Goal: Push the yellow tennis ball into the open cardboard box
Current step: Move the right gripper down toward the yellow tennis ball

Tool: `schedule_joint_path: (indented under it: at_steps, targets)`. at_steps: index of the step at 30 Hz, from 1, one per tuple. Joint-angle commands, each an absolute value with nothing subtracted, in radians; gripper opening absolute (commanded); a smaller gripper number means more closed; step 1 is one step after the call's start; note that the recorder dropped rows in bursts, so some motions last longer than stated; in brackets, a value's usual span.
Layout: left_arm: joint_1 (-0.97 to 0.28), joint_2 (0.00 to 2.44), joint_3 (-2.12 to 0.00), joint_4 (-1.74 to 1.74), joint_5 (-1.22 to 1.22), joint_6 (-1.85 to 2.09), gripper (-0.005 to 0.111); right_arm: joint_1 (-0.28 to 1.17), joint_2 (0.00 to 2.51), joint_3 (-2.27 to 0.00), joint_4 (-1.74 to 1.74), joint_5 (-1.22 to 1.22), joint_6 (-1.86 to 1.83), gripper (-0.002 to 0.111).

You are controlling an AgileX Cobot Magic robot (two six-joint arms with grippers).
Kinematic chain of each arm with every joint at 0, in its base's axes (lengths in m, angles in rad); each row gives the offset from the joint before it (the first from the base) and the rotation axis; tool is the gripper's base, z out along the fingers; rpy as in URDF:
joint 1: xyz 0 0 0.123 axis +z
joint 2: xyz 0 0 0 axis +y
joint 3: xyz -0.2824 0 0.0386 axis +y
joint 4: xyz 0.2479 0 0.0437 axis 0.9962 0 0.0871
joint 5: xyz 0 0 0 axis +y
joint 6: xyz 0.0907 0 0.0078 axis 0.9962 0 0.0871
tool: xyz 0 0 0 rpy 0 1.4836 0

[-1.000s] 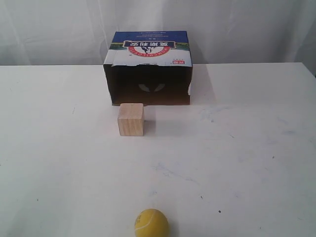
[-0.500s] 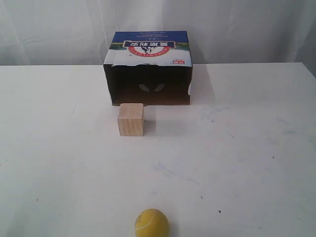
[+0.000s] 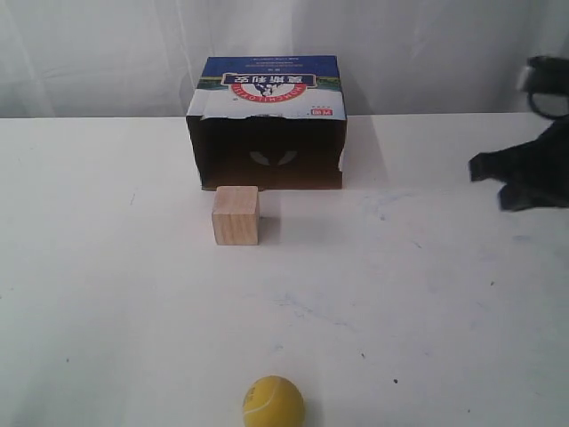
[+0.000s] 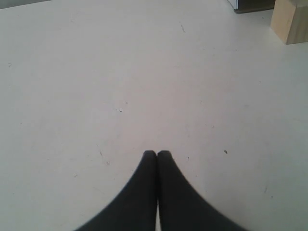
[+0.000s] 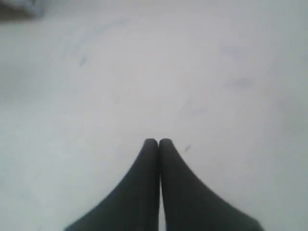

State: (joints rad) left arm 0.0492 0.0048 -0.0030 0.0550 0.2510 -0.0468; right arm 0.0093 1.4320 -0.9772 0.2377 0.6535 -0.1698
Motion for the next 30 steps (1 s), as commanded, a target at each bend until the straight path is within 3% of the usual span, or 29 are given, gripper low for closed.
schedule_joint_path:
  at_steps: [1, 5, 11, 16, 30]
  targets:
    - [0.045, 0.0, 0.0, 0.05, 0.248, -0.047, 0.0, 0.121, 1.392, -0.99, 0.611, 0.996, -0.558, 0.0]
    - [0.045, 0.0, 0.0, 0.05, 0.248, -0.047, 0.0, 0.348, 1.37, -0.986, 0.708, 1.021, -0.568, 0.0]
    - [0.045, 0.0, 0.0, 0.05, 0.248, -0.047, 0.0, 0.726, 1.465, -0.917, 0.698, 0.615, -0.52, 0.0]
    - [0.045, 0.0, 0.0, 0.05, 0.248, -0.047, 0.0, 0.779, 1.584, -0.917, 0.699, 0.652, -0.507, 0.0]
    - [0.045, 0.0, 0.0, 0.05, 0.248, -0.047, 0.0, 0.779, 1.598, -0.917, 0.651, 0.708, -0.507, 0.0]
